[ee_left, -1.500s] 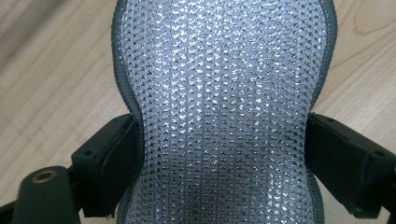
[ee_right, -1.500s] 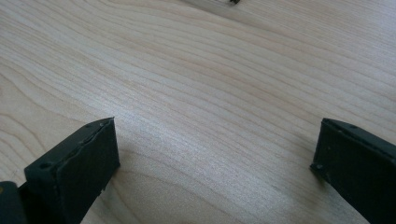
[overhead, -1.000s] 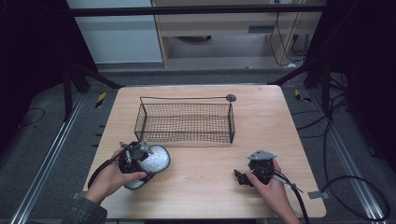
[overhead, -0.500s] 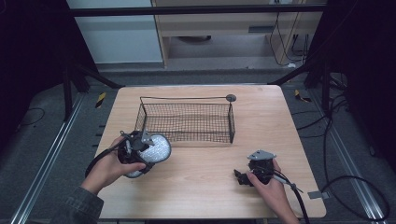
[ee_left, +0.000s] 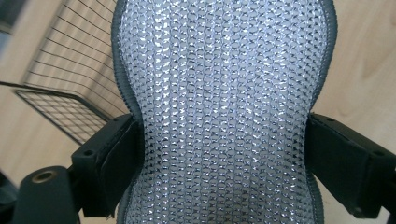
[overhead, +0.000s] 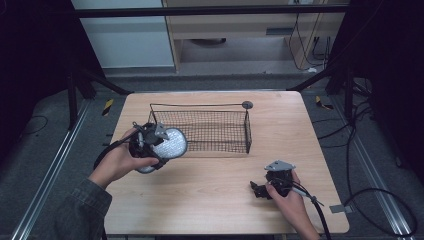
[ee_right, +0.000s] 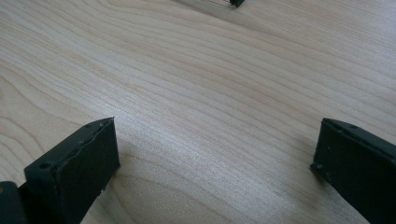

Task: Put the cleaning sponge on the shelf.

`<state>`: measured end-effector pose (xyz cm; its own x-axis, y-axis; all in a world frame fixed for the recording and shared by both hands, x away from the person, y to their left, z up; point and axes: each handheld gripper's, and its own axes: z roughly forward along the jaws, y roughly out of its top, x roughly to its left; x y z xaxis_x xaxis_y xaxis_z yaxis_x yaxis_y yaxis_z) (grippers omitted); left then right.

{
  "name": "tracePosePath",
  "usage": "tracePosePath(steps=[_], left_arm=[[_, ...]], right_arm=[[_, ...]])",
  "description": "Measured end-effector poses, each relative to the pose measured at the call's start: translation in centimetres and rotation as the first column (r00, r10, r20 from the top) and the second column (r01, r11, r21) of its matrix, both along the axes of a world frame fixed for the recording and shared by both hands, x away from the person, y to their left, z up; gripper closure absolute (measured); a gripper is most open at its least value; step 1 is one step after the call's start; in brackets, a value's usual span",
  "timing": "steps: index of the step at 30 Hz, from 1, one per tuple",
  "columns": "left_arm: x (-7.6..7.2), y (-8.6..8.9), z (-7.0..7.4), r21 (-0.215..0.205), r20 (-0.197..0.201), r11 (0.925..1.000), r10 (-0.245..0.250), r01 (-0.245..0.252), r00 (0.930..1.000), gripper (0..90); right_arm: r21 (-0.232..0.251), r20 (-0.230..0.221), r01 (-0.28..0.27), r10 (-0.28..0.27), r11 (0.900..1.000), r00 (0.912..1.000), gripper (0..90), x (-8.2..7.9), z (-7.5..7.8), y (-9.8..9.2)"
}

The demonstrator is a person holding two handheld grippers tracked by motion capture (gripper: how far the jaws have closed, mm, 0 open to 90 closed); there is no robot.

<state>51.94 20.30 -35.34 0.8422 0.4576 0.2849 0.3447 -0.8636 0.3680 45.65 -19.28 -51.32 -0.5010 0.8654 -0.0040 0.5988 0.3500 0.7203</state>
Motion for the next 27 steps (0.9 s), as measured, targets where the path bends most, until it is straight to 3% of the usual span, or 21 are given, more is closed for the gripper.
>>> tracePosePath(steps=[13,27], left_arm=[[2.4,-0.8,1.3,0.018,0.016,0.9979,-0.063,0.063,0.9979,12.7],[3.7,-2.5,2.9,0.053,0.110,0.9964,-0.071,0.066,0.9913,12.7]], right_arm=[[0.000,0.000,0.000,0.000,1.000,1.0000,0.4,0.0,0.0,0.0],[-0.004,0.003,-0.007,0.007,1.000,1.0000,0.6,0.1,0.0,0.0]])
